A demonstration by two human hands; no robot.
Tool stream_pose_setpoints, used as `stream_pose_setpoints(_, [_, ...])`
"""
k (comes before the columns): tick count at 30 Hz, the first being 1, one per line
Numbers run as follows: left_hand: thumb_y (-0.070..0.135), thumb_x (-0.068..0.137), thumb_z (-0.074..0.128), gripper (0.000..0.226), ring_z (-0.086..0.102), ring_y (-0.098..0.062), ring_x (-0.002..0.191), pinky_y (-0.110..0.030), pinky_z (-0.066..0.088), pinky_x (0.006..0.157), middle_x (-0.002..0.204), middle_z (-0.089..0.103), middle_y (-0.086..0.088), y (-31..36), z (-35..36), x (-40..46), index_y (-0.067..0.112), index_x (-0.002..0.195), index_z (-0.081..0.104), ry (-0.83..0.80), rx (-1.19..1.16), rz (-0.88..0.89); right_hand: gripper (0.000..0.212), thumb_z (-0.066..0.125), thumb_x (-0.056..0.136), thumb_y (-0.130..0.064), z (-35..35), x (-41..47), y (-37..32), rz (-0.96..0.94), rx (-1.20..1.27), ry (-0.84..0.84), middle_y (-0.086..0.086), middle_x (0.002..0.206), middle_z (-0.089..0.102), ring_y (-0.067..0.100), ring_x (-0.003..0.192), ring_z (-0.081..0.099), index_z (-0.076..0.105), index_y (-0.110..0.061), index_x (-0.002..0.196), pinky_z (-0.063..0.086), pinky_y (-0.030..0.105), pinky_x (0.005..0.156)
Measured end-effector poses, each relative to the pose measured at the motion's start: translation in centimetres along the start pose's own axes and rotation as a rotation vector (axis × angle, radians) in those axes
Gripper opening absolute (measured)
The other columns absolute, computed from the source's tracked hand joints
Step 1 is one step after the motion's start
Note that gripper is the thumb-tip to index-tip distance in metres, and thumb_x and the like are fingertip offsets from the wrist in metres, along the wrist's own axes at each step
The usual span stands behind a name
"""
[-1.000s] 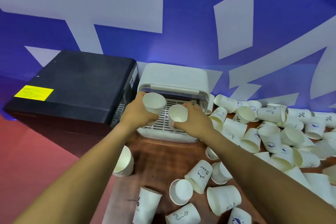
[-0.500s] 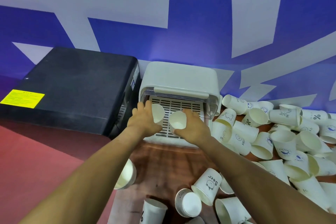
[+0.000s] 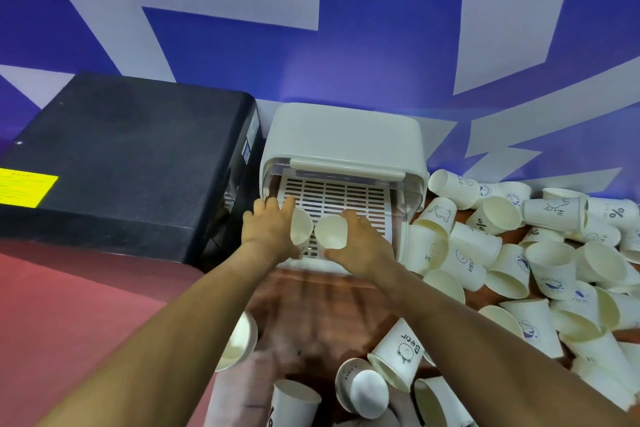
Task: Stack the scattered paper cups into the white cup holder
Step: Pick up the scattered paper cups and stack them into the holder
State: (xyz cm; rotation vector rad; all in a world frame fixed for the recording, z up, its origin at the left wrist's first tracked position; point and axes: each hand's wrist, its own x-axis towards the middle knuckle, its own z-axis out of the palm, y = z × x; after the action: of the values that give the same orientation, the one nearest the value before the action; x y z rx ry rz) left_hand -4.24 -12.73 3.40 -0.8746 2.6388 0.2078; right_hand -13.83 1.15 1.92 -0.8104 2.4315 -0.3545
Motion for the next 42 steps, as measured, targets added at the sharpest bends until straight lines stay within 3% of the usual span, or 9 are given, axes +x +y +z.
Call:
stream_pose_setpoints(9, [0.069,0.061,0.073,0.101,0.036,-0.03,0.129,-0.046,0.035,0.103,0.14,0.039,-0.007,-0.6,0.0,0.0,0.021,0.139,0.031,-0.072,-0.061,-0.027,0.092,0.074,0.066,-0.061,0.2,0.1,0.0,-0.01,-0.048,-0.014,0.001,0.136,0.048,0.025,0.119,0.05,0.028,-0.03,0.14,0.046,0.041,0.092])
stream_pose_setpoints(15, [0.063,0.067,0.073,0.096,0.037,-0.031,0.127,-0.046,0.037,0.102,0.14,0.038,-0.007,-0.7,-0.5,-1.1,0.023,0.142,0.028,-0.074,-0.129,-0.018,0.096,0.071,0.069,-0.063,-0.9,-0.9,0.2,-0.03,-0.045,0.005,0.002,0.143,0.04,0.025,0.127,0.044,0.022,-0.032,0.145,0.043,0.042,0.098])
stream_pose_setpoints(19, [0.053,0.076,0.07,0.091,0.035,-0.032,0.13,-0.046,0.036,0.104,0.146,0.033,-0.008,-0.2,-1.9,-2.7,0.024,0.147,0.021,0.016,-0.193,0.011,0.085,0.069,0.075,-0.055,-2.4,-2.6,0.6,-0.085,0.022,0.086,0.0,0.144,0.039,0.022,0.128,0.044,0.026,-0.032,0.145,0.042,0.039,0.099])
stream_pose_setpoints(22, [0.045,0.082,0.067,0.079,0.033,-0.031,0.133,-0.045,0.035,0.105,0.147,0.034,-0.006,0.5,-2.9,-4.8,0.025,0.147,0.026,0.117,-0.292,0.061,0.073,0.068,0.08,-0.045,-3.4,-4.5,1.2,-0.144,0.101,0.176,-0.001,0.141,0.043,0.02,0.126,0.046,0.033,-0.031,0.142,0.044,0.038,0.099])
stream_pose_setpoints(28, [0.036,0.089,0.061,0.052,0.039,-0.023,0.128,-0.039,0.037,0.104,0.139,0.045,0.002,4.5,-3.7,-9.3,0.026,0.137,0.043,0.219,-0.468,0.255,0.05,0.062,0.086,-0.027,-5.0,-8.3,4.4,-0.122,0.174,0.308,-0.004,0.123,0.057,0.012,0.101,0.054,0.045,-0.028,0.133,0.049,0.033,0.086])
stream_pose_setpoints(31, [0.034,0.088,0.062,0.051,0.041,-0.023,0.125,-0.039,0.038,0.104,0.137,0.048,0.001,6.4,-2.6,-10.7,0.026,0.135,0.045,0.197,-0.493,0.335,0.045,0.062,0.086,-0.023,-5.3,-9.7,6.8,-0.031,0.172,0.311,-0.003,0.117,0.059,0.01,0.092,0.052,0.048,-0.028,0.129,0.048,0.029,0.08])
stream_pose_setpoints(37, [0.038,0.086,0.061,0.054,0.043,-0.021,0.125,-0.038,0.04,0.102,0.138,0.047,0.001,10.7,0.1,-11.7,0.029,0.136,0.043,0.077,-0.428,0.353,0.045,0.06,0.084,-0.016,-4.8,-12.2,11.3,0.035,0.132,0.256,0.002,0.117,0.059,0.017,0.099,0.054,0.051,-0.021,0.127,0.048,0.034,0.084])
stream_pose_setpoints(42, [0.042,0.085,0.06,0.056,0.051,-0.026,0.117,-0.04,0.046,0.094,0.126,0.053,-0.004,13.8,3.0,-11.4,0.024,0.135,0.042,-0.07,-0.351,0.323,0.048,0.064,0.083,-0.027,-4.2,-12.6,14.5,0.062,0.032,0.19,0.006,0.122,0.058,0.021,0.105,0.057,0.051,-0.021,0.129,0.047,0.034,0.087])
